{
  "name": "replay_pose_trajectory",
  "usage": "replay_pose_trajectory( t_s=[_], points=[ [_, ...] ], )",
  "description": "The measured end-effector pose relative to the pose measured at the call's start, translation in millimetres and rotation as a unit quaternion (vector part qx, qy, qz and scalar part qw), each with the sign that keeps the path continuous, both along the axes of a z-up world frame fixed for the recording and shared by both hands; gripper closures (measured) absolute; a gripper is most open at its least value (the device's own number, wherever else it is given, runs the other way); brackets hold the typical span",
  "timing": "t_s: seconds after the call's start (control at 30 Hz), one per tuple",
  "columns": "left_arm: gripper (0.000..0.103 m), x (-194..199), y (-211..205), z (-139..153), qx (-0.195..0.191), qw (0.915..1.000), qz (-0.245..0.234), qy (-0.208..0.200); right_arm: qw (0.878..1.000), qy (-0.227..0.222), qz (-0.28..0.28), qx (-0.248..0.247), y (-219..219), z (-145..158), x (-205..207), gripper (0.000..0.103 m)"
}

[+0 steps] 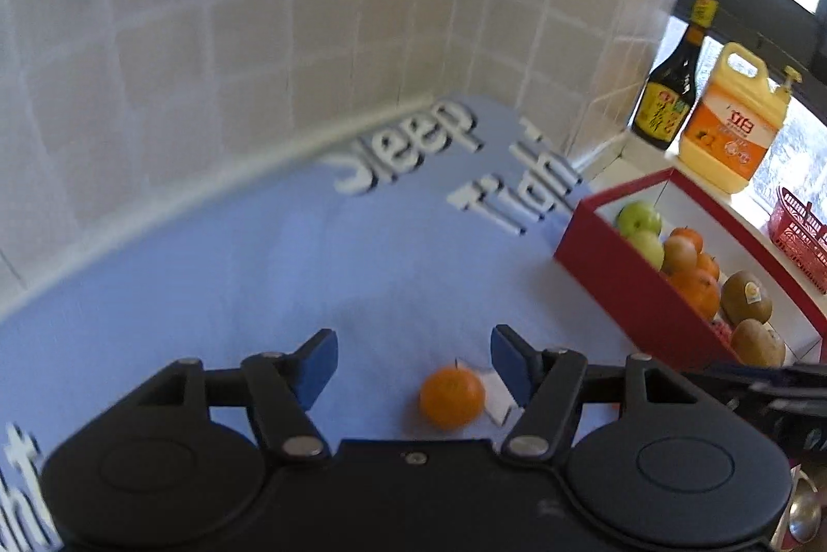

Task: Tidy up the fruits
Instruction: 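Grasp the orange tangerine with the left tool while the right tool grasps a small tangerine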

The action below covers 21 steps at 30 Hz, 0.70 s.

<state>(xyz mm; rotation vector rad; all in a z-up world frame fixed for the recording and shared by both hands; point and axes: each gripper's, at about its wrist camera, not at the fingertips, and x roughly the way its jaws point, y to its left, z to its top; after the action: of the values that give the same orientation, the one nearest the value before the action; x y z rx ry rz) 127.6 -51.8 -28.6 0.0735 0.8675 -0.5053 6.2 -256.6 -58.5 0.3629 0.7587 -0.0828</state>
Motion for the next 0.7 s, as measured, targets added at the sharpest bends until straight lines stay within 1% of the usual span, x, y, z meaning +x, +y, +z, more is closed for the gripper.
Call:
replay_pose_trajectory(
  t_s=[0.1,0.27,0.33,0.4,0.53,0.7],
  points=[
    [0.025,-5,-1,-17,0.005,0.9999,-0.003,0.013,1.000,0.019,-0.002,-0.025,9,-17,2,0.057],
    [0.025,-6,-9,-41,0.033,0.9993,-0.002,0.018,0.999,0.039,0.001,-0.038,10,-35,10,0.057],
    [0.025,-5,-12,-46,0.039,0.9991,0.003,0.019,0.998,0.038,-0.006,-0.049,8,-41,14,0.057],
    [0.025,-3,-15,-50,0.046,0.9988,0.008,0.014,0.998,0.044,-0.011,-0.047,5,-46,19,0.057],
    [0.024,1,-17,-51,0.033,0.9993,0.010,0.017,0.997,0.054,-0.011,-0.046,2,-54,28,0.058],
    [0.023,2,-21,-53,0.032,0.9993,0.003,0.018,0.997,0.058,-0.019,-0.050,1,-59,34,0.060]
  ],
)
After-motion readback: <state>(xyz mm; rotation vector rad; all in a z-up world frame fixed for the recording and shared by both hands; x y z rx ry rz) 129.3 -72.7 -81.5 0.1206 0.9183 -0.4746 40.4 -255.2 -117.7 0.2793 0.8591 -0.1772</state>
